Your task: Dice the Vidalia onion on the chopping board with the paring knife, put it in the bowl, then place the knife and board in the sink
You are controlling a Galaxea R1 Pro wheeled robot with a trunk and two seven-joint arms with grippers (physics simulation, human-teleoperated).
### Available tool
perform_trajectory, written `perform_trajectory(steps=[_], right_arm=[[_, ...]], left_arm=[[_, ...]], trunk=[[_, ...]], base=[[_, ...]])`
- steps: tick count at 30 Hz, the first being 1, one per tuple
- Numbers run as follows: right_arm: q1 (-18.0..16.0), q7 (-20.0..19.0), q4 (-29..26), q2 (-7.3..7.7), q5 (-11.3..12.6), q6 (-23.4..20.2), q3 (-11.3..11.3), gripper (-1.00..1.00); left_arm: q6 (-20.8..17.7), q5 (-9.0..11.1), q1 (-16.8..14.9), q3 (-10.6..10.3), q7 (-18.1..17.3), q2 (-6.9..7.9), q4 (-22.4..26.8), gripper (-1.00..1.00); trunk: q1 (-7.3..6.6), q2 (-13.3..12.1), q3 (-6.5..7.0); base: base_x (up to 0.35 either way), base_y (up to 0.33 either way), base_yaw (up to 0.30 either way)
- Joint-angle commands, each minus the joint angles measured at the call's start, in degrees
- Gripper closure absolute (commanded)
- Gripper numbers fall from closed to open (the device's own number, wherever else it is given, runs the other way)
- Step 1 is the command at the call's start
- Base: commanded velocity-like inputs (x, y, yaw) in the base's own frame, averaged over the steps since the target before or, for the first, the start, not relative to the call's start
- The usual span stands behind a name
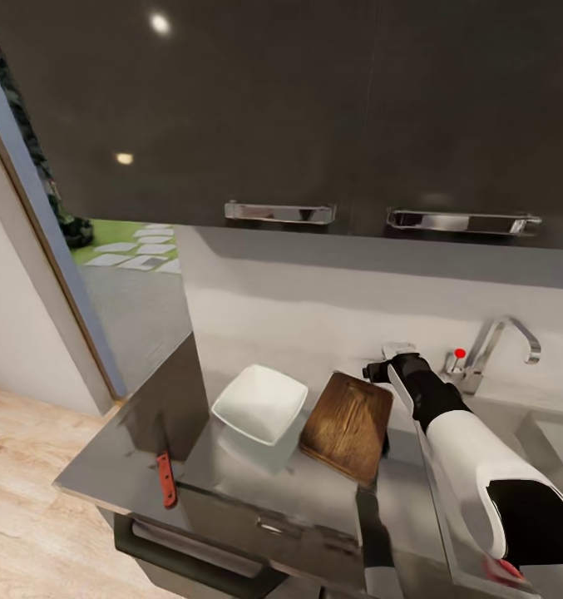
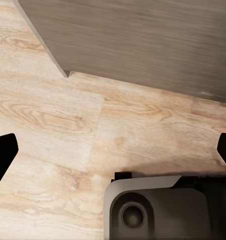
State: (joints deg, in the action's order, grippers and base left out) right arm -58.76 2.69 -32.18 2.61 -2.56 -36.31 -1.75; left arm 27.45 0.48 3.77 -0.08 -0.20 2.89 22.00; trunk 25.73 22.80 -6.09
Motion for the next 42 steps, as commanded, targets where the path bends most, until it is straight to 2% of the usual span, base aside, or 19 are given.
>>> perform_trajectory(steps=[1, 11, 42], right_arm=[[0.0, 0.0, -0.1, 0.03, -0.2, -0.3, -0.2, -1.0], [0.0, 0.0, -0.1, 0.03, -0.2, -0.3, -0.2, -1.0], [0.0, 0.0, 0.0, -0.09, -0.3, -0.3, -0.3, -1.0]], left_arm=[[0.1, 0.0, 0.0, 0.0, 0.0, 0.01, 0.0, -1.0], [0.0, 0.0, 0.0, 0.0, -0.1, 0.01, -0.4, -1.0], [-0.1, 0.0, 0.0, 0.0, -0.2, -0.35, -0.6, -1.0]], trunk=[[0.05, 0.1, -0.2], [0.05, 0.1, -0.99], [0.05, 0.1, -1.36]], base=[[0.188, 0.0, 0.0], [0.044, 0.0, 0.0], [0.027, -0.026, 0.0]])
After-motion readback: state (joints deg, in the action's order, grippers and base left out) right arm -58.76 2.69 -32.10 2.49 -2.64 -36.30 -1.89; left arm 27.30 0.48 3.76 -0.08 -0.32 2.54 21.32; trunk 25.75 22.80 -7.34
